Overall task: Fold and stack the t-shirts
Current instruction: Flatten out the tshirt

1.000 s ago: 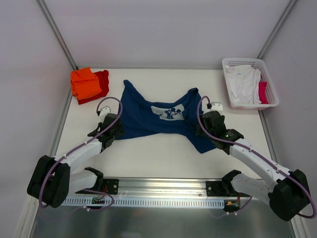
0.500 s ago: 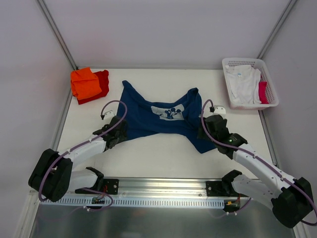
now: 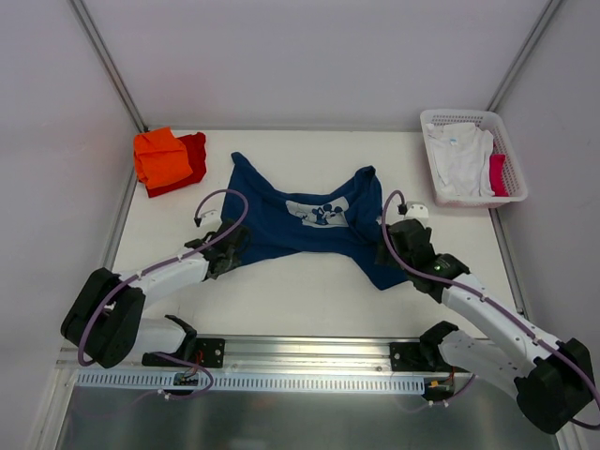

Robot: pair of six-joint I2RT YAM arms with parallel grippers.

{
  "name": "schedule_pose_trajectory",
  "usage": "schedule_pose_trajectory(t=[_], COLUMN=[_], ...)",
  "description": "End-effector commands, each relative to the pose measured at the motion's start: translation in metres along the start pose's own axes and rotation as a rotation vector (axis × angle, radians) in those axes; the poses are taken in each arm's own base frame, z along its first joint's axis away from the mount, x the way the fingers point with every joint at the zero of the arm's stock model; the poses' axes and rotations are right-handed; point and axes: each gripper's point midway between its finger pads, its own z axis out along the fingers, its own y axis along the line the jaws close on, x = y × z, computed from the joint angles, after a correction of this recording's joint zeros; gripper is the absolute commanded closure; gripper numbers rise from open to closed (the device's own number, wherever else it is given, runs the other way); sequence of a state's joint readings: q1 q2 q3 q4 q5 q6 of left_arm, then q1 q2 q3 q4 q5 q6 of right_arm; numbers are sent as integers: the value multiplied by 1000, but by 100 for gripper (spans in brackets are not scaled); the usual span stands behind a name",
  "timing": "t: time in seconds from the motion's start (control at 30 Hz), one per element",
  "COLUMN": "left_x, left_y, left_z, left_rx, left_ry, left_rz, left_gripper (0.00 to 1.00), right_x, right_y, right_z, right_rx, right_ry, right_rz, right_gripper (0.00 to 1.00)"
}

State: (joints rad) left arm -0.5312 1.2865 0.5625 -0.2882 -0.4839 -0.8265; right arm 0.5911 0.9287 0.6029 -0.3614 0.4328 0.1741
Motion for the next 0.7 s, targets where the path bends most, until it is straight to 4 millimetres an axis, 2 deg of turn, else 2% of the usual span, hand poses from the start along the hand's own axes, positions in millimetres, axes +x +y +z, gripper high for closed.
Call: schedule_pose_trajectory(t=[0.0,0.07,0.2,0.23,0.47,0.67], left_x=[1,4,10,8,3,-14], left_y=[1,2,2,2,5,1], left_z=[-3,-2,-3,-4,-13,-32], left_rx=[-26,-33,-37,-36,-38,-15], left_ry=[4,14,21,15,3,-38], left_rz=[0,3,8,3,2,-9], left_gripper=[68,68,46,44,44,44], right_x=[0,-1,-3,-4,-1,1], right_y=[-9,-13,-16,-16,-15,-13], right_z=[-7,-9,-13,-14,-12,-9], right_rx=[29,45,45,44,43,35], right_ry=[-19,-29,-41,-46,-34,-30], right_rz=[17,26,28,30,24,22], right_gripper=[27,27,27,27,27,26])
